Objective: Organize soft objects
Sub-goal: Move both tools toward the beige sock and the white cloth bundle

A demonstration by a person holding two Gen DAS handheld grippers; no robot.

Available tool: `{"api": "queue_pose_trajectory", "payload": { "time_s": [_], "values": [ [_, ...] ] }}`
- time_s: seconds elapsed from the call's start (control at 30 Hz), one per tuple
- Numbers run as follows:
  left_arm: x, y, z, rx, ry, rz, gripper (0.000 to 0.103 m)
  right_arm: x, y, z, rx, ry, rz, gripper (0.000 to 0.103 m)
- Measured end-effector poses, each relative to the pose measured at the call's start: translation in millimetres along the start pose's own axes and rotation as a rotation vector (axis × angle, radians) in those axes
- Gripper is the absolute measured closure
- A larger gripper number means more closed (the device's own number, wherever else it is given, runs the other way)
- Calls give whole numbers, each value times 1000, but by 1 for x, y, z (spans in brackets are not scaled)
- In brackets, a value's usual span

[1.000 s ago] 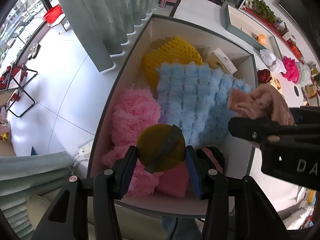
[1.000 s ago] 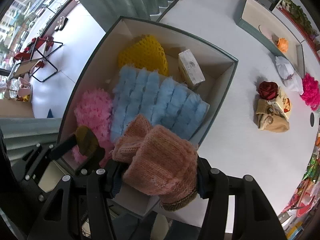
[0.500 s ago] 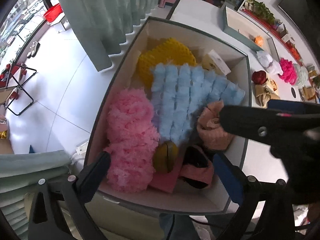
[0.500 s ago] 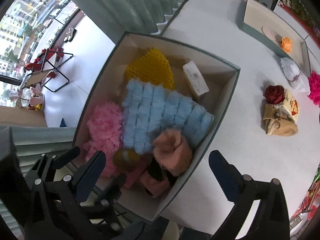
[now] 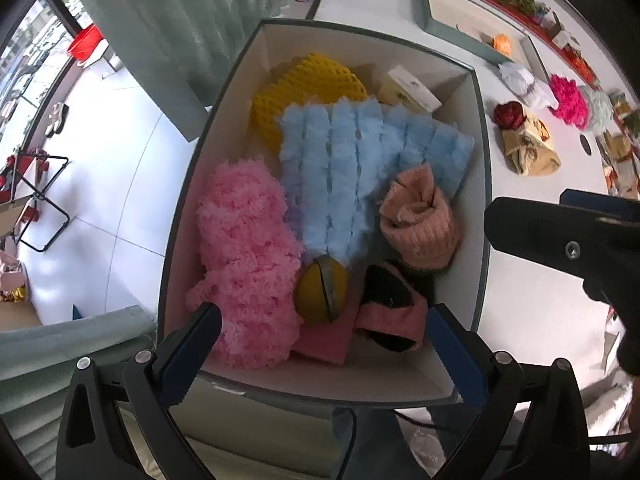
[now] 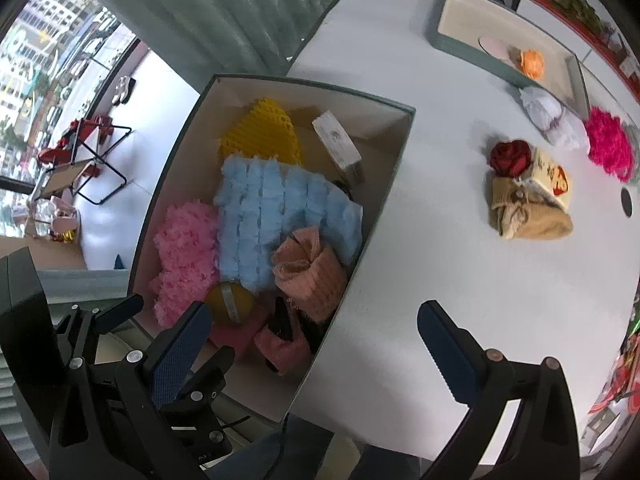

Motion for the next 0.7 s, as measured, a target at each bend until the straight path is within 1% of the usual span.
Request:
{"api": "queue_pose_trajectory", "payload": {
  "time_s": [0.17,0.27,0.33,0.4,0.53,0.67,0.7],
  "values": [
    [-16,2,5,1,-57,2,0,-20,0,-13,-5,-94,12,0],
    [-40,5,12,0,-92,-33,0,-47,5,-22,-8,-161,3,0],
    [-60,9,16,2,-107,-59,0,-72,9,-27,-14,-211,-13,0],
    [-76,13,19,0,-113,-69,0,-100,12,-32,-17,-265,-34,0],
    [-120,24,32,-23,-124,-94,0,-158,20,-37,-26,-368,-59,0],
    [-169,9,49,40,-77,-169,0,-215,29,-39,-43,-441,-88,0],
    [-178,4,53,50,-65,-175,0,-226,30,-39,-46,-454,-91,0]
  ]
}}
Point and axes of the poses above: each gripper's, at about its wrist camera, not at the fingertips, and y roughly against the way its jaws point, x to its left, z to its top, the point moved 4 cm from there along -y, roughly the way its jaws point, and after that the axes turned 4 degrees about -x, right-handed, at the moved point
